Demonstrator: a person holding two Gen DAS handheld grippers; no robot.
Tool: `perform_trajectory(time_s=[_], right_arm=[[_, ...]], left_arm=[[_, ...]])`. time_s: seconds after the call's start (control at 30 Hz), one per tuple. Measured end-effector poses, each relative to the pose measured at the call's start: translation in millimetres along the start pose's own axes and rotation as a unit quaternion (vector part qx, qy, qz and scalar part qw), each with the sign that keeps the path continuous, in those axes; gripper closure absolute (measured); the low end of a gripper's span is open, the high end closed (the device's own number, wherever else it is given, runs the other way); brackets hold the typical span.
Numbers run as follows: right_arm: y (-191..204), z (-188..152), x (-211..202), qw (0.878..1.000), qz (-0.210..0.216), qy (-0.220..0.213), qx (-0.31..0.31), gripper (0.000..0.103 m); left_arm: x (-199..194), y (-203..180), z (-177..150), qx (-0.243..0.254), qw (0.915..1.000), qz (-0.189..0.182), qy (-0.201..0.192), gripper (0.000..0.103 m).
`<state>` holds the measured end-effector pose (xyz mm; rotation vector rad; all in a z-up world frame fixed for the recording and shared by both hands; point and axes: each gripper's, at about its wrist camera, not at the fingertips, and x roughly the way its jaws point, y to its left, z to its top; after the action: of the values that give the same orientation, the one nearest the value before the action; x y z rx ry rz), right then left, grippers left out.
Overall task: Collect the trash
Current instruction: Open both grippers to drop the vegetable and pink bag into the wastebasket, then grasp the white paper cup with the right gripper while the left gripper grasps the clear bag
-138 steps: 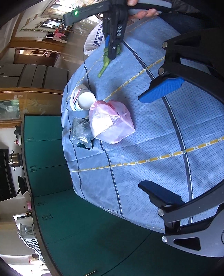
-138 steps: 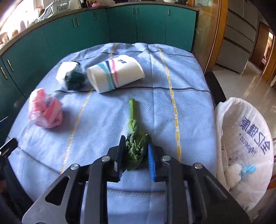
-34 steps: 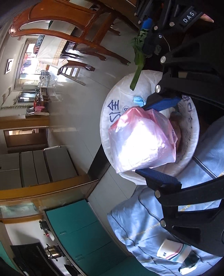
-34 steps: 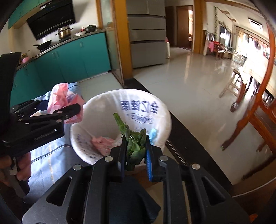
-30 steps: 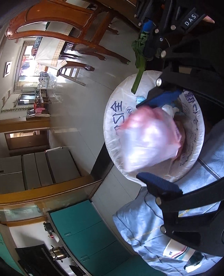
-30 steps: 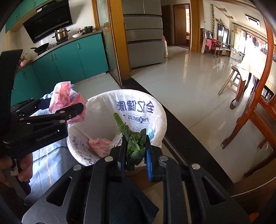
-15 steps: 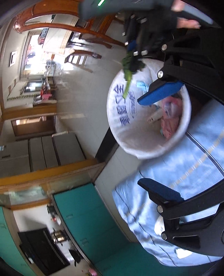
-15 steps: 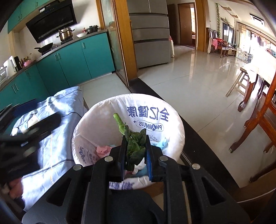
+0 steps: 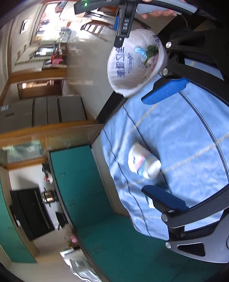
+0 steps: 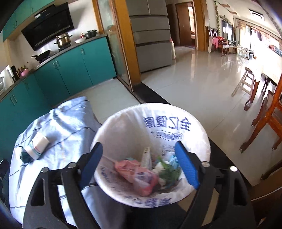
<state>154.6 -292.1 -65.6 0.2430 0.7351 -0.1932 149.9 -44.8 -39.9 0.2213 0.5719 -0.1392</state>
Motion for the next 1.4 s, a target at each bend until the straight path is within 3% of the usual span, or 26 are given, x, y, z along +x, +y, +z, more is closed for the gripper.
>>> perform_trajectory(time_s=[0.37, 0.73, 1.17, 1.4], right_arm=[[82.1, -10.5, -19.0, 0.998, 0.024, -0.01, -0.056, 0.017], [175.1, -22.7, -24.0, 0.987, 0.067, -0.007, -0.149, 0.017], [211.4, -31.3, -18.9, 0.98, 0.095, 0.006, -0.172, 0.017], [217.2, -7.9, 28.5, 0.984, 0.124, 0.03, -0.123, 0.017]], left_arm=[[-20.4, 76.7, -29.4, -0.048, 0.9971, 0.058, 0.011, 0.009], [-28.1, 138.2, -59.2, -0.107, 0.9885, 0.1, 0.039, 0.008], [-25.6, 169.3, -81.3, -0.139, 0.9829, 0.108, 0.055, 0.007], [-17.0, 191.7, -96.7, -0.173, 0.9735, 0.124, 0.084, 0.007]])
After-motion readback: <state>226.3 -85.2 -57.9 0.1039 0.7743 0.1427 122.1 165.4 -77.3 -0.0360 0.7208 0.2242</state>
